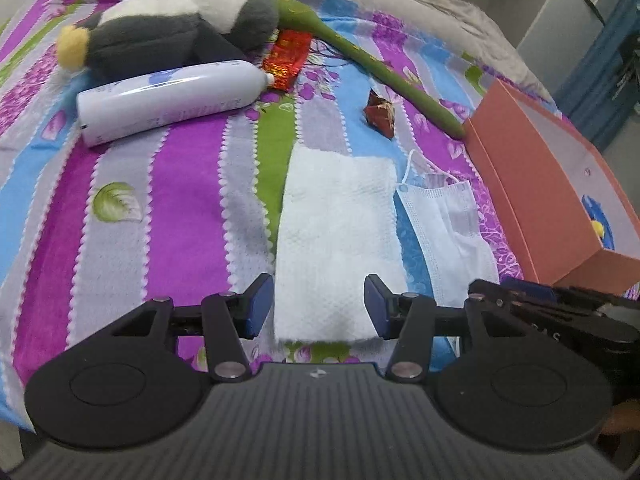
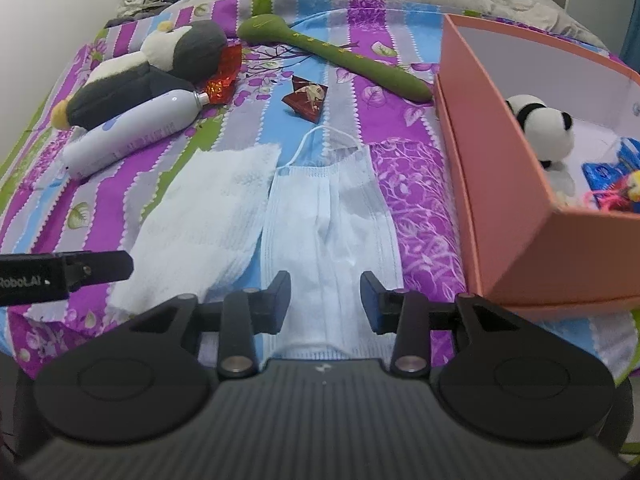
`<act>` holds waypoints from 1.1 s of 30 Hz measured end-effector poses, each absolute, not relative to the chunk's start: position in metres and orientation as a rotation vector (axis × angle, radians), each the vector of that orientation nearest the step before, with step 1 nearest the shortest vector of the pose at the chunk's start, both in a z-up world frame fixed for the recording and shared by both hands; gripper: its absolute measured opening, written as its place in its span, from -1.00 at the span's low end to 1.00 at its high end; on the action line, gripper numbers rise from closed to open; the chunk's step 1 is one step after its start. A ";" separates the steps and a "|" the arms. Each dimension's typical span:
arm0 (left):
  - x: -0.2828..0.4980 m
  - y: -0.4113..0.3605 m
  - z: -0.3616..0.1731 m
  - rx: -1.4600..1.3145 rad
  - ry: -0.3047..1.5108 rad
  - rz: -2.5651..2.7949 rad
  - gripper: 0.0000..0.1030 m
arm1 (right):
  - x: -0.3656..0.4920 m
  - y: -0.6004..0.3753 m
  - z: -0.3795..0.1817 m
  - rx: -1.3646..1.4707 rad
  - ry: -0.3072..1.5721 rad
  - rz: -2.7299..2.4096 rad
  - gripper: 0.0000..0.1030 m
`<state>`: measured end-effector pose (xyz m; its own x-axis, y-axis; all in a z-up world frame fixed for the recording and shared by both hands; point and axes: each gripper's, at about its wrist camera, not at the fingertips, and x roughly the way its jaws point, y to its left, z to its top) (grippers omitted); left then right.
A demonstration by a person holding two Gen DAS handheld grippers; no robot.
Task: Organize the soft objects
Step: 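Lift the mask in the right gripper while the left gripper lifts the towel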
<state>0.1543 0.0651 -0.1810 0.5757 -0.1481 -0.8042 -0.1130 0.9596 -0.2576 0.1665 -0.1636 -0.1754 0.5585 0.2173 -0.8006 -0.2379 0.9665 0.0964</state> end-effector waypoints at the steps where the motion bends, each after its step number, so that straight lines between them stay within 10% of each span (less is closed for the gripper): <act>1: 0.158 0.065 -0.182 -0.291 0.966 -0.027 0.09 | 0.170 -0.162 -0.178 -0.029 0.942 0.274 -0.19; 4: 0.172 0.063 -0.187 -0.281 0.982 -0.033 0.09 | 0.183 -0.156 -0.187 -0.059 0.946 0.288 0.11; 13: 0.200 0.058 -0.200 -0.248 1.016 -0.054 0.11 | 0.191 -0.146 -0.212 -0.154 0.965 0.319 0.15; 22: 0.207 0.047 -0.207 -0.225 1.039 -0.070 0.20 | 0.194 -0.152 -0.210 -0.152 0.967 0.276 -0.76; 33: 0.216 0.012 -0.225 -0.087 1.053 -0.097 0.22 | 0.177 -0.170 -0.202 -0.117 0.945 0.244 -0.81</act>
<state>0.2161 0.0115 -0.2251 0.4917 -0.1215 -0.8623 0.0379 0.9923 -0.1182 0.1772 -0.1702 -0.2024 0.5609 0.1552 -0.8132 -0.2575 0.9662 0.0068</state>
